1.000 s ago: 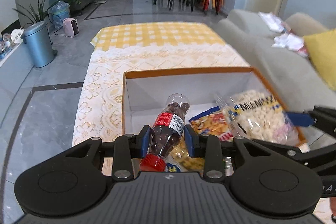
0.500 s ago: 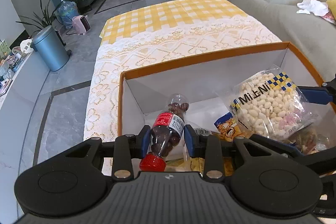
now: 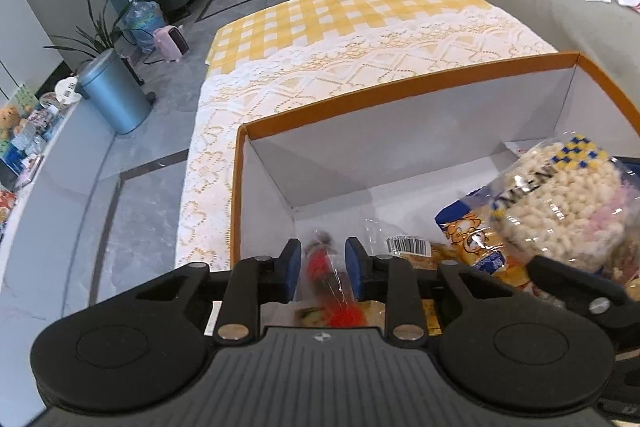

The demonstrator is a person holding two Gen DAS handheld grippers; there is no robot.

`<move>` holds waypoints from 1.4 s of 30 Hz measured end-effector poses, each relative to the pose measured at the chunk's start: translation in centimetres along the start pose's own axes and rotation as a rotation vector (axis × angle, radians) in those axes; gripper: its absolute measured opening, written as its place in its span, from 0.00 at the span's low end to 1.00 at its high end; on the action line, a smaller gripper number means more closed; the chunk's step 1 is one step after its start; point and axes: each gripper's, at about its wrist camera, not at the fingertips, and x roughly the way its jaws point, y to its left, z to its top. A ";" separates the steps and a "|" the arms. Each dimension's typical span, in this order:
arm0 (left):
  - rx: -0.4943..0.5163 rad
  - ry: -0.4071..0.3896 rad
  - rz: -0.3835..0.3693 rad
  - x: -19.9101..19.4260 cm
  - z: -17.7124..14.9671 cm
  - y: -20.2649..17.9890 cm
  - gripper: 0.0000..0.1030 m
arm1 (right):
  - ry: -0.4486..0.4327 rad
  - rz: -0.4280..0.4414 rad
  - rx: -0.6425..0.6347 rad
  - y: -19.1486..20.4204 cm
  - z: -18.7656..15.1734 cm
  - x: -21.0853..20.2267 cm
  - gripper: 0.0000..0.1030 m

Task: Organize snacks
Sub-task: 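Carry both items into the orange box and open both grippers to release them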

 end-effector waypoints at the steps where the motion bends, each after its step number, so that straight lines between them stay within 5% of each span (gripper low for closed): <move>1: 0.001 -0.002 0.002 -0.1 0.0 0.0 0.32 | -0.003 0.000 0.007 -0.1 0.0 -0.2 0.77; 17: -0.001 -0.070 -0.081 -3.4 -1.1 -0.7 0.32 | -0.093 0.061 0.133 -2.2 -0.6 -3.1 0.77; 21: -0.005 -0.074 -0.116 -3.9 -1.2 -1.0 0.32 | -0.091 -0.050 0.098 -2.2 0.1 -1.9 0.77; 42: 0.006 -0.103 -0.124 -4.9 -1.6 -1.4 0.39 | -0.039 0.046 0.267 -4.5 1.3 -2.5 0.86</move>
